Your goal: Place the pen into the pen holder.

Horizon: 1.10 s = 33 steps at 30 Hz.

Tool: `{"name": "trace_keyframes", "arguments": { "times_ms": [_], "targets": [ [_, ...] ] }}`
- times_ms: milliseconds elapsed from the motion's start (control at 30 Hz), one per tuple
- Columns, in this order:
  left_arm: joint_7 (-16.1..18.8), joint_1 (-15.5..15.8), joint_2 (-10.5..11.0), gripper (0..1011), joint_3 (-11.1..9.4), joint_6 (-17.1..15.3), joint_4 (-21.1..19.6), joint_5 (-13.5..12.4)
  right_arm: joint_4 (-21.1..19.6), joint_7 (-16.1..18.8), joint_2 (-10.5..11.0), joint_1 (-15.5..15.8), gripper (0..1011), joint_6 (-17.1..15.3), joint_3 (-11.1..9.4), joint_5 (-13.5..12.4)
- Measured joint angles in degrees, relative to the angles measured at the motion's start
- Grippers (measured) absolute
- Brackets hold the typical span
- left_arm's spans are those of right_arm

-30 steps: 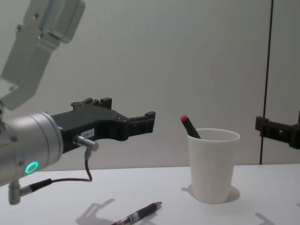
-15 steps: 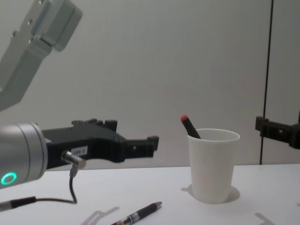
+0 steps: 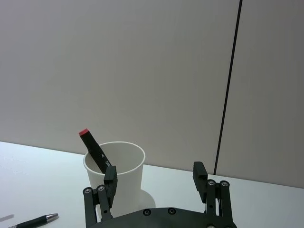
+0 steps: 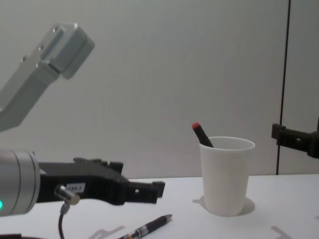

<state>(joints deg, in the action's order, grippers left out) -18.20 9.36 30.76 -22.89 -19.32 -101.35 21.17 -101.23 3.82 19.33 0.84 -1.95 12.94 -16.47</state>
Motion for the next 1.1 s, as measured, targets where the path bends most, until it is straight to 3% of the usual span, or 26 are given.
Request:
{"name": "trace_keyframes", "arguments": {
  "times_ms": [433,1100],
  "targets": [
    [-0.3,0.1,0.1,1001,0.0,-7.0,0.8,0.8,0.0,0.0,0.0,0.0,1001,0.0,0.0,0.0],
    [-0.4,-0.1,-0.1,1001,-0.4,-12.3,1.5,1.6,0.0,0.0,0.0,0.0,1001,0.0,0.0,0.0]
  ]
}}
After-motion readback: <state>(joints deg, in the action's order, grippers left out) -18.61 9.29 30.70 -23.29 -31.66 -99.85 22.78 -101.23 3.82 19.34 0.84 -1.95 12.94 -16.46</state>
